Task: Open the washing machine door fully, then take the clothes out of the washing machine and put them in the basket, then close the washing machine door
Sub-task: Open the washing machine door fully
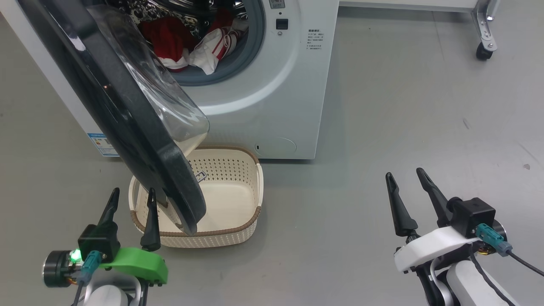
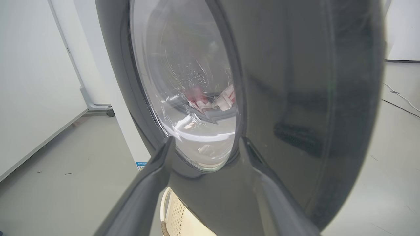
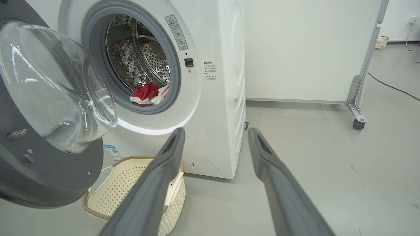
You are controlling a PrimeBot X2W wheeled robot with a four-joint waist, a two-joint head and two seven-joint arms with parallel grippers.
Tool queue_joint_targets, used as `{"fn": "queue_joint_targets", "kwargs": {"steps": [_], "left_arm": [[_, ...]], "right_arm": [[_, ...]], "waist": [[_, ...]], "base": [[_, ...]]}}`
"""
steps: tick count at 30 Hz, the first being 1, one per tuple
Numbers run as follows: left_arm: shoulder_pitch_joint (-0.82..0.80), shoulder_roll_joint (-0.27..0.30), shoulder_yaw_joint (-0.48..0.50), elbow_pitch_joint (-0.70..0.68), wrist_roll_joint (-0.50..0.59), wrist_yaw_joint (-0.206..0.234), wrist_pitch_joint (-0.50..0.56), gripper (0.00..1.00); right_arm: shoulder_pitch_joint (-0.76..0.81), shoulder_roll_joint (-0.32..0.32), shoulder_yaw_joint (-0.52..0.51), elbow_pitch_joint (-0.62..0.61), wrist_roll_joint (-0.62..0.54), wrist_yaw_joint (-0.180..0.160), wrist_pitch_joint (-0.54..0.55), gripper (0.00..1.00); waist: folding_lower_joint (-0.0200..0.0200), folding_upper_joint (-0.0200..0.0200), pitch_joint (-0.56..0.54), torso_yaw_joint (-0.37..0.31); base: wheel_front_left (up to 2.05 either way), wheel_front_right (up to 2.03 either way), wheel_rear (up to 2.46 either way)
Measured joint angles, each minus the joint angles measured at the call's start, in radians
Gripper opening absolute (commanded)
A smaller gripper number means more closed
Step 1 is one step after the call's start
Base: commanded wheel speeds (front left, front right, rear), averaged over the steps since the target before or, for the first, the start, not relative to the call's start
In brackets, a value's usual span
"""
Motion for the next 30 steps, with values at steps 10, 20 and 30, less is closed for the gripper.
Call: {"fn": "queue_joint_targets", "kwargs": {"steps": [10, 20, 30], "left_arm": [[0.0, -0.001, 0.002, 0.003, 0.001, -0.008, 0.0, 1.0], [0.0, -0.002, 0.002, 0.009, 0.002, -0.009, 0.0, 0.91], [0.0, -0.003, 0.007, 0.012, 0.002, -0.016, 0.0, 0.0]], "right_arm": [[0.017, 0.014, -0.016, 0.0, -0.015, 0.0, 0.0, 1.0], [0.02, 0.027, -0.027, 0.0, -0.025, 0.002, 0.0, 1.0], [0.032, 0.035, -0.042, 0.001, -0.045, 0.012, 0.0, 1.0]], "waist": [[0.0, 0.0, -0.001, 0.0], [0.0, 0.0, -0.005, -0.003], [0.0, 0.0, -0.01, -0.004]], "base": [[0.0, 0.0, 0.0], [0.0, 0.0, 0.0], [0.0, 0.0, 0.0]]}}
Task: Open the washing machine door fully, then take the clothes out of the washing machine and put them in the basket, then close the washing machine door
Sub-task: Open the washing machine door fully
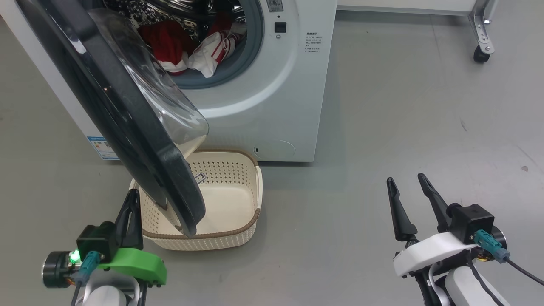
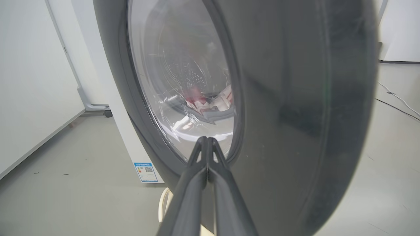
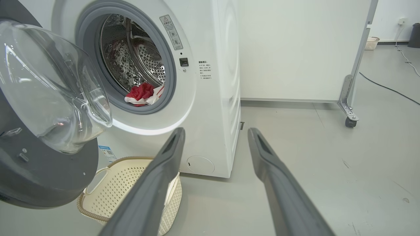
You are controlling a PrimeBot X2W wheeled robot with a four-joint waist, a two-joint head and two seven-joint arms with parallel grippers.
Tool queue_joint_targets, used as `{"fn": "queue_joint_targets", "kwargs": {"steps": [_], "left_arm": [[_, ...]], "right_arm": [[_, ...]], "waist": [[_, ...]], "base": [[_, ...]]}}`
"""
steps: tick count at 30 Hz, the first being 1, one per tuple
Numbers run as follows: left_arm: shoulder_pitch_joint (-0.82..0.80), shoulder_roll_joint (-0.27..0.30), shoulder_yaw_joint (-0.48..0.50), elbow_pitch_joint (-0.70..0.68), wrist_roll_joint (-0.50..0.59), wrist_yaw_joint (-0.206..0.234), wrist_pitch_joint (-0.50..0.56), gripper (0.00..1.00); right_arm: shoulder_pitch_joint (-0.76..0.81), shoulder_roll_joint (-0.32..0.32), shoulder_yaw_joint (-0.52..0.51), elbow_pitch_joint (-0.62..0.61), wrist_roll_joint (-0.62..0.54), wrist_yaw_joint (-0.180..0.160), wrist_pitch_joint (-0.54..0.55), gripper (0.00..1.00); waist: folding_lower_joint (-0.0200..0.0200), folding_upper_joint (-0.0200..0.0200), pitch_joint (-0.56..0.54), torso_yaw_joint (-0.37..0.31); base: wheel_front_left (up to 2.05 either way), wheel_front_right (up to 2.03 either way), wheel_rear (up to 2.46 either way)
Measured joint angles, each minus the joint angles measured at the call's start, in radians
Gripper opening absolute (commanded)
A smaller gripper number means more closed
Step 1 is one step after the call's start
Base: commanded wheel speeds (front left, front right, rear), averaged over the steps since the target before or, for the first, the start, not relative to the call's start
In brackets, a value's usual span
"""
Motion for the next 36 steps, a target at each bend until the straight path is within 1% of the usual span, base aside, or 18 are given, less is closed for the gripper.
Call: {"fn": "queue_joint_targets", "kwargs": {"steps": [5, 11, 15, 21, 27, 36], "left_arm": [[0.0, 0.0, 0.017, -0.021, 0.0, 0.0, 0.0, 0.0], [-0.013, 0.0, 0.054, -0.089, 0.0, 0.0, 0.0, 0.0], [-0.069, 0.006, 0.082, -0.161, 0.0, 0.0, 0.0, 0.0], [-0.158, 0.04, 0.1, -0.255, 0.025, 0.0, -0.005, 0.0], [-0.223, 0.064, 0.091, -0.327, 0.042, -0.006, -0.006, 0.0], [-0.28, 0.068, 0.038, -0.374, 0.062, -0.028, 0.006, 0.0]], "right_arm": [[0.004, 0.006, -0.005, 0.002, -0.005, 0.007, 0.0, 1.0], [0.005, 0.014, -0.012, 0.004, -0.014, 0.012, 0.0, 1.0], [0.005, 0.017, -0.02, 0.007, -0.016, 0.016, 0.0, 1.0], [0.006, 0.025, -0.025, 0.02, -0.022, 0.025, 0.0, 1.0], [0.013, 0.033, -0.021, 0.027, -0.025, 0.034, 0.0, 1.0], [0.026, 0.049, -0.023, 0.033, -0.031, 0.043, 0.0, 1.0]], "waist": [[0.0, 0.0, -0.003, 0.0], [0.0, 0.0, -0.008, 0.0], [0.0, 0.0001, -0.013, 0.0], [0.0, 0.0, -0.028, 0.0], [0.0, 0.0, -0.047, -0.005], [0.0, 0.0, -0.059, -0.014]], "base": [[0.0, 0.0, 0.0], [0.0, 0.0, 0.0], [0.0, 0.0, 0.0], [0.0, 0.0, 0.0], [0.0, 0.0, 0.0], [0.0, 0.0, 0.0]]}}
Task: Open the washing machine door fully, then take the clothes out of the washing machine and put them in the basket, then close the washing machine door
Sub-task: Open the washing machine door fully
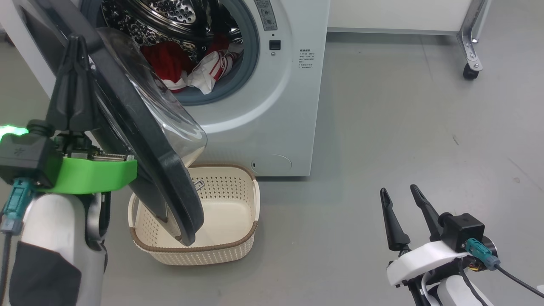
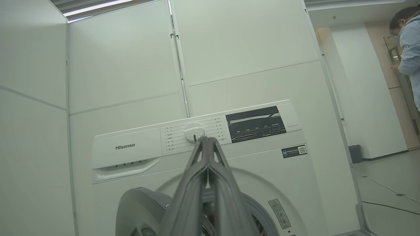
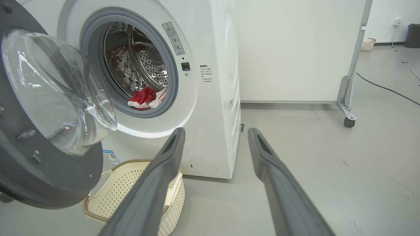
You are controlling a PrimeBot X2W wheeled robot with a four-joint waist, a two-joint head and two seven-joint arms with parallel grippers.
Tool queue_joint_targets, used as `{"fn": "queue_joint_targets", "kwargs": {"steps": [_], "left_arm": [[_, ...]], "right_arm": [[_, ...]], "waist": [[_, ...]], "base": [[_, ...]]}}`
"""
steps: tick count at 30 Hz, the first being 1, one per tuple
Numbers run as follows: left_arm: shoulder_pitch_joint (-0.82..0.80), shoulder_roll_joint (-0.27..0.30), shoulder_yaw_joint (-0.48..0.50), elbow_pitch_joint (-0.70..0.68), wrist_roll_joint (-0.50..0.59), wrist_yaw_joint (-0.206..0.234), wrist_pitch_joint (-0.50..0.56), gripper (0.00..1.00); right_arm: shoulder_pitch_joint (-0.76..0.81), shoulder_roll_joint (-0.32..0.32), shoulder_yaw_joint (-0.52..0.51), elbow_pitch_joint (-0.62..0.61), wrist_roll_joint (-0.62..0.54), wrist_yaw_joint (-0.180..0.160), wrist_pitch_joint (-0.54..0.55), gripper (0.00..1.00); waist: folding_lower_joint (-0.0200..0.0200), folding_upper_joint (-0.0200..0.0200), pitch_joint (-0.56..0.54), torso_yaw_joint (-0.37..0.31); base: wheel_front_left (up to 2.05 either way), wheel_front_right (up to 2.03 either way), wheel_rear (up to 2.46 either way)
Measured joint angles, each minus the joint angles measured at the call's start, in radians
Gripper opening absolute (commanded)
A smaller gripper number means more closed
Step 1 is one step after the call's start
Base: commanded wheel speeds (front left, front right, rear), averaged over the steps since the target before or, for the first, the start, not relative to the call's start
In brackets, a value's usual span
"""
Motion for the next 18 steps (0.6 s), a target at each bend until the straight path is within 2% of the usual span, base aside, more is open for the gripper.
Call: {"fn": "queue_joint_targets", "kwargs": {"steps": [10, 18], "left_arm": [[0.003, -0.017, -0.103, -0.001, 0.016, -0.035, 0.082, 0.0], [0.075, -0.039, -0.178, 0.046, 0.016, -0.057, 0.16, 0.0]], "right_arm": [[0.004, 0.009, -0.011, 0.005, -0.008, 0.009, 0.0, 1.0], [0.006, 0.014, -0.023, 0.006, -0.009, 0.009, 0.0, 1.0]], "waist": [[0.0, 0.0, -0.006, -0.011], [0.0, 0.0, 0.003, -0.013]], "base": [[0.0, 0.0, 0.0], [0.0, 0.0, 0.0]]}}
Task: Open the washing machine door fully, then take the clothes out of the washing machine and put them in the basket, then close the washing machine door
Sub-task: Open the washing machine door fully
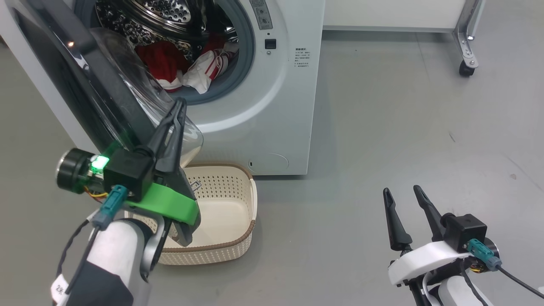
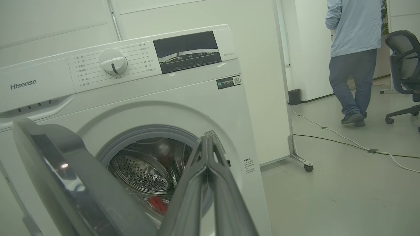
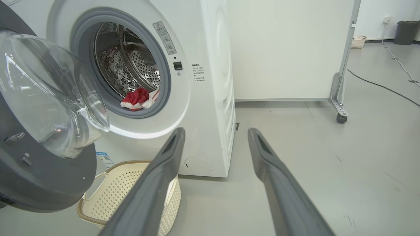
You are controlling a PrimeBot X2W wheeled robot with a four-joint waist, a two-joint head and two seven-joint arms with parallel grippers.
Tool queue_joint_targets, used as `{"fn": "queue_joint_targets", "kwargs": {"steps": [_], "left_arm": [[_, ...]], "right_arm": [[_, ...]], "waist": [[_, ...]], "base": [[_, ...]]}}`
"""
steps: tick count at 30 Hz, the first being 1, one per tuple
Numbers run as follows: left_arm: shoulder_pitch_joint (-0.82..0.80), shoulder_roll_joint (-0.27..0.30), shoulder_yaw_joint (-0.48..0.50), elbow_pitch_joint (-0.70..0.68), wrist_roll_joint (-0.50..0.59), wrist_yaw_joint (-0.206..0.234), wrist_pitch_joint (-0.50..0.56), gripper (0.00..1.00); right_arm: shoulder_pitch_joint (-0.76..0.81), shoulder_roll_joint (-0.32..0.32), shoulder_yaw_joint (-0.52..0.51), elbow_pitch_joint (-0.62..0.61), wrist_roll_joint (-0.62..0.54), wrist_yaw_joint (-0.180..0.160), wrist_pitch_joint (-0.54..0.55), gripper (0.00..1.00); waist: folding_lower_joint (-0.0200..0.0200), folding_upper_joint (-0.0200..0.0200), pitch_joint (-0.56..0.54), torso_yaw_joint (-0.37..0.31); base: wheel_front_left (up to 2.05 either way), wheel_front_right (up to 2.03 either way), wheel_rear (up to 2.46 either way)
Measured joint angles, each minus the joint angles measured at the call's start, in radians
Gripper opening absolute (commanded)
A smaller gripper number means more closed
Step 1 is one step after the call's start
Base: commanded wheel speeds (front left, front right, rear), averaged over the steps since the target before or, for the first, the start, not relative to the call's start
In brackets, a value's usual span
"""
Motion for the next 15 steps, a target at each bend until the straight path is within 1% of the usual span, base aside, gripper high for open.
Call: {"fn": "queue_joint_targets", "kwargs": {"steps": [3, 7, 8, 15], "left_arm": [[0.018, -0.003, -0.019, 0.016, -0.001, -0.003, 0.025, 0.0], [0.052, -0.013, -0.037, 0.043, -0.019, -0.003, 0.059, 0.0], [0.061, -0.014, -0.037, 0.046, -0.019, -0.003, 0.065, 0.0], [0.075, -0.021, -0.064, 0.085, -0.037, -0.003, 0.086, 0.0]], "right_arm": [[0.0, 0.004, 0.0, 0.0, -0.003, 0.008, 0.0, 1.0], [0.0, 0.009, 0.0, 0.0, -0.01, 0.011, 0.0, 1.0], [0.0, 0.011, 0.001, 0.001, -0.011, 0.017, 0.0, 1.0], [-0.001, 0.017, -0.016, 0.002, -0.018, 0.019, 0.0, 1.0]], "waist": [[0.0, 0.0, 0.006, -0.001], [0.0, 0.0, 0.014, -0.004], [0.0, 0.0, 0.016, -0.006], [0.0, 0.0, 0.031, -0.023]], "base": [[0.0, 0.0, 0.0], [0.0, 0.0, 0.0], [0.0, 0.0, 0.0], [0.0, 0.0, 0.0]]}}
